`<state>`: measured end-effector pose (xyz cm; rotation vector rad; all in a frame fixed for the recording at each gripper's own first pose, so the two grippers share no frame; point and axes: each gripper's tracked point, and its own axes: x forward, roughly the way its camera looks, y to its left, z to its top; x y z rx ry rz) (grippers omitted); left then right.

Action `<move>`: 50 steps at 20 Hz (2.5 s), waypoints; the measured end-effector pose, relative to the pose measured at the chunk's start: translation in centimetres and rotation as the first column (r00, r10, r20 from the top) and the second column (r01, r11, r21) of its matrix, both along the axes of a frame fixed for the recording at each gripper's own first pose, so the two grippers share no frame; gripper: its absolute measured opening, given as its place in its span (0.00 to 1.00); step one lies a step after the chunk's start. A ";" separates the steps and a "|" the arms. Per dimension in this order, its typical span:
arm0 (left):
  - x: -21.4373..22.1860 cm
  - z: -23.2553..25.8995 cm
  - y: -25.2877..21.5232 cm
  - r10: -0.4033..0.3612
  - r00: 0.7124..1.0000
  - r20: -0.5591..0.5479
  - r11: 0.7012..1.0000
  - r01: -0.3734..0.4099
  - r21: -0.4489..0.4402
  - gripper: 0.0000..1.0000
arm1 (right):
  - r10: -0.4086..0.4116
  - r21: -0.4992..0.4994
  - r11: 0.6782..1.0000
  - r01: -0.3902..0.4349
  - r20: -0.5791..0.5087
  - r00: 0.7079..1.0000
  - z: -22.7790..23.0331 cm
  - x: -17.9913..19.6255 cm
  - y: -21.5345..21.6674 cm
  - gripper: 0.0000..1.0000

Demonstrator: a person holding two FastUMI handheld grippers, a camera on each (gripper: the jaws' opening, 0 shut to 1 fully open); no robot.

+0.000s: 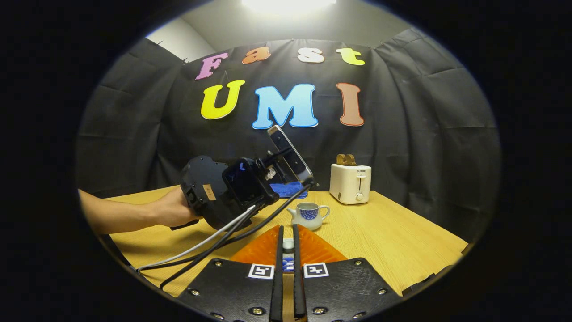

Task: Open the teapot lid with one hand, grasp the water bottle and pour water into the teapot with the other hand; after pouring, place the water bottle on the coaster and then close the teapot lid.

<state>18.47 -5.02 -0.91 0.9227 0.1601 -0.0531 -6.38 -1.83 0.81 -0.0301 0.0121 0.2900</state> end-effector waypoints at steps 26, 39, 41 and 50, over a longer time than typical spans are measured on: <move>0.5 -1.3 -5.7 -0.107 0.988 -0.113 0.843 0.150 0.517 0.87 | -0.047 0.031 0.998 0.048 -0.014 0.999 -0.6 -0.2 -2.9 0.10; 2.0 -0.8 -6.2 -0.108 0.972 -0.208 0.659 0.227 0.717 0.87 | -0.052 0.044 0.998 0.053 -0.022 0.998 -1.0 -0.2 -3.6 0.10; 2.2 -0.5 -6.3 -0.108 0.972 -0.207 0.630 0.228 0.742 0.87 | -0.053 0.045 0.997 0.054 -0.023 0.998 -1.0 -0.1 -3.7 0.10; 2.2 1.1 -6.7 -0.109 0.973 -0.202 0.540 0.229 0.810 0.87 | -0.059 0.051 0.997 0.060 -0.027 0.998 -1.2 -0.1 -4.3 0.10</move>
